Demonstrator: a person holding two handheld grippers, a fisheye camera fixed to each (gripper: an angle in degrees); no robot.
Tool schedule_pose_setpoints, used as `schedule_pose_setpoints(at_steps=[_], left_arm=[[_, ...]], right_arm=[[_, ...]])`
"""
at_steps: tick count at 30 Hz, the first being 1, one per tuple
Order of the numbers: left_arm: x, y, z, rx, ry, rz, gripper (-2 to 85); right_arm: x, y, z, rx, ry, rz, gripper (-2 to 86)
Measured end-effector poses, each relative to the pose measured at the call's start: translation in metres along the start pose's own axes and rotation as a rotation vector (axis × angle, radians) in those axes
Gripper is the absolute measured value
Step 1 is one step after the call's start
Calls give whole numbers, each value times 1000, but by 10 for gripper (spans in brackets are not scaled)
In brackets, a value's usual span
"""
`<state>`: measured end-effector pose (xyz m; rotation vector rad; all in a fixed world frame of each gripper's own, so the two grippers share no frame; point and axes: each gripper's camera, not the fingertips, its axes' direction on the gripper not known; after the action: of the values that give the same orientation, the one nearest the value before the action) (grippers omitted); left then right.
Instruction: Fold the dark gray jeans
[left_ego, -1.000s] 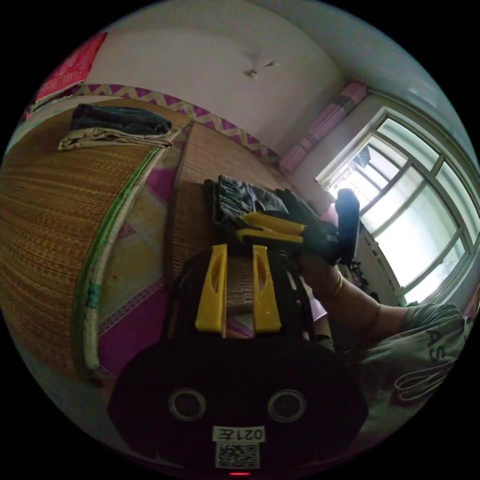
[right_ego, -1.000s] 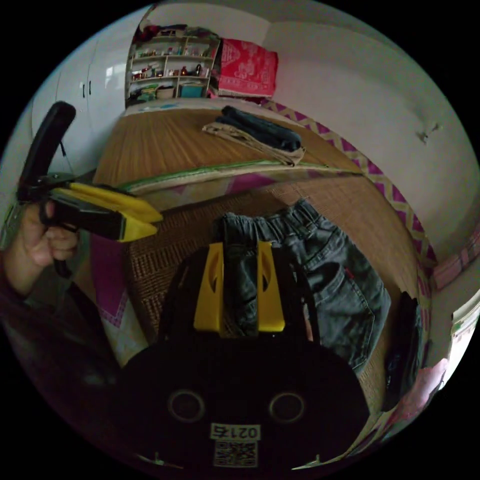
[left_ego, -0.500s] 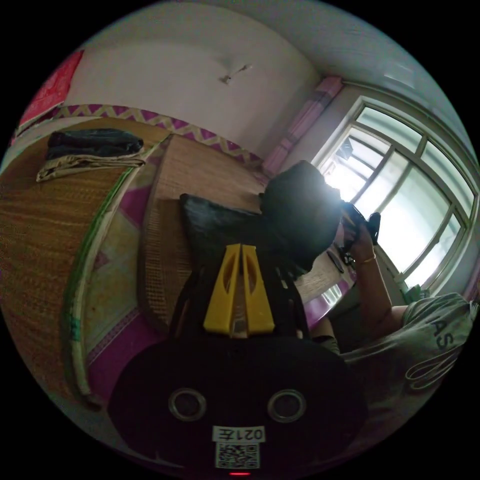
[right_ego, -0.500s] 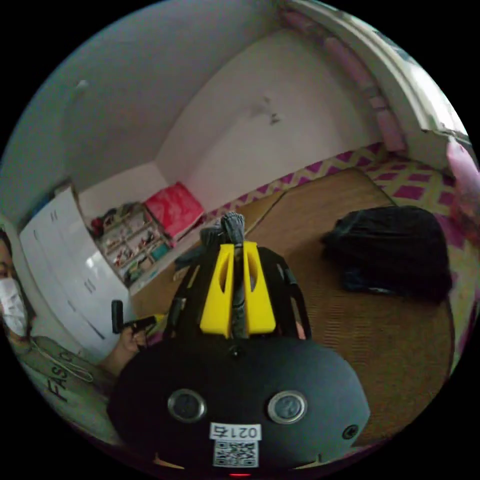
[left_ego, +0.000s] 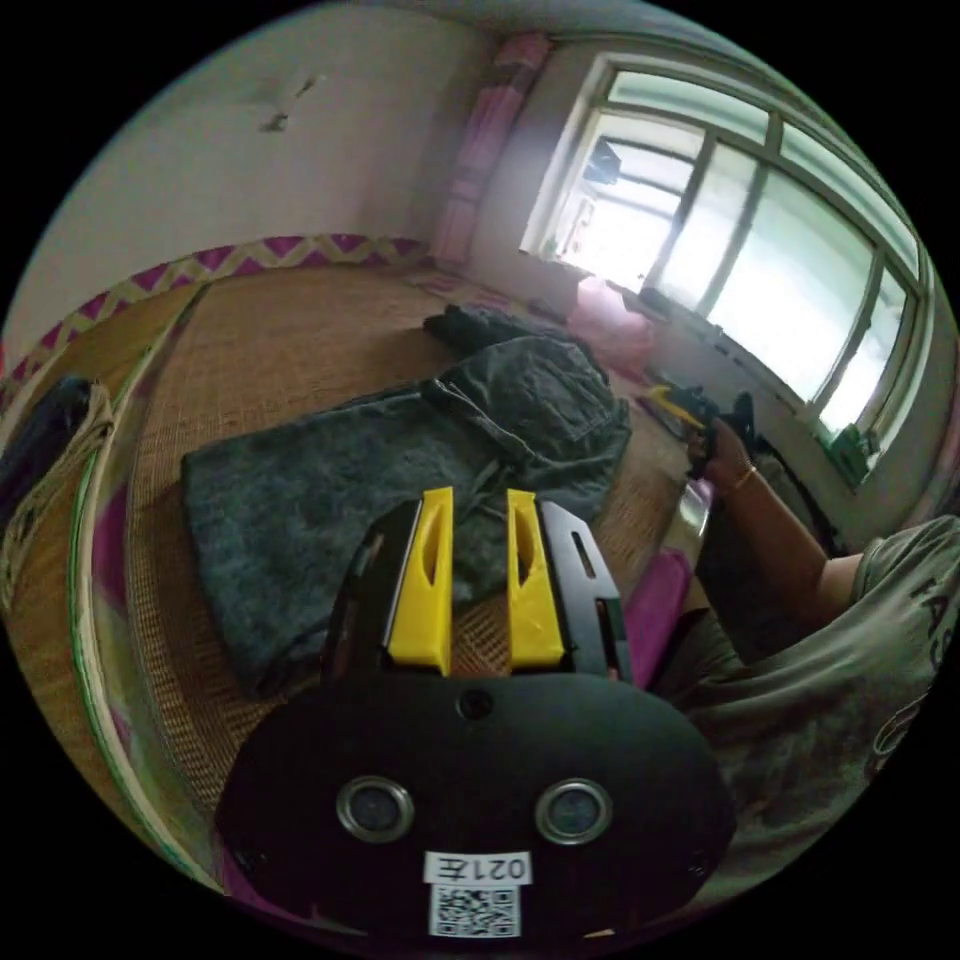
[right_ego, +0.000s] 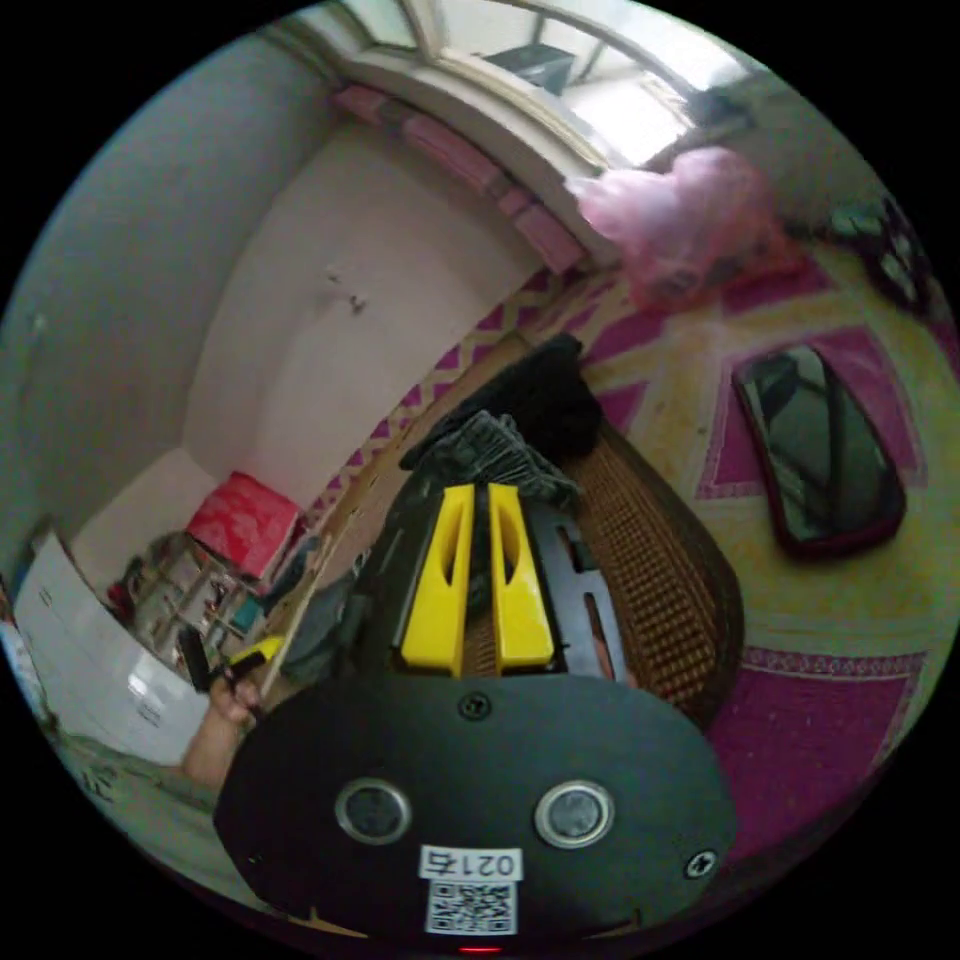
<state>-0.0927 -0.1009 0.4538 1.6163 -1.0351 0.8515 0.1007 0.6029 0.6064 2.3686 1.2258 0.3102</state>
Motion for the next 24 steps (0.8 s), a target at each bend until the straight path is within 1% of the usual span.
schedule_pose_setpoints(at_steps=[4, 6, 7, 9, 10, 12, 14, 15, 16, 17, 20, 22, 24], left_arm=[[18, -28, 35, -79, -48, 114, 81], [29, -44, 57, -137, -34, 165, 89], [32, -47, 62, -148, -42, 180, 91], [44, -60, 76, -181, -121, 229, 98], [46, -62, 78, -184, -142, 236, 97], [46, -73, 83, -203, -220, 222, 91], [44, -80, 83, -216, -210, 214, 84], [41, -85, 81, -221, -207, 207, 79], [40, -87, 80, -224, -204, 205, 75], [37, -92, 77, -226, -199, 195, 64], [27, -105, 67, -218, -193, 160, 21], [14, -112, 52, -175, -136, 78, 7], [-12, -121, 10, -21, -36, -52, -2]], right_arm=[[-59, 13, 28, -147, 6, -216, 56], [-101, 34, 57, -255, 59, -373, 60], [-112, 40, 64, -272, 84, -419, 60], [-149, 70, 93, -321, 221, -595, 49], [-156, 78, 100, -333, 260, -633, 38], [-181, 98, 125, -346, 465, -723, 6], [-189, 105, 138, -356, 571, -741, -3], [-192, 107, 149, -399, 599, -754, -5], [-193, 108, 155, -431, 605, -764, -5], [-194, 110, 170, -506, 624, -779, -5], [-198, 113, 179, -526, 653, -793, -5], [-199, 111, 179, -528, 637, -778, -5], [-197, 106, 177, -536, 600, -746, -5]])
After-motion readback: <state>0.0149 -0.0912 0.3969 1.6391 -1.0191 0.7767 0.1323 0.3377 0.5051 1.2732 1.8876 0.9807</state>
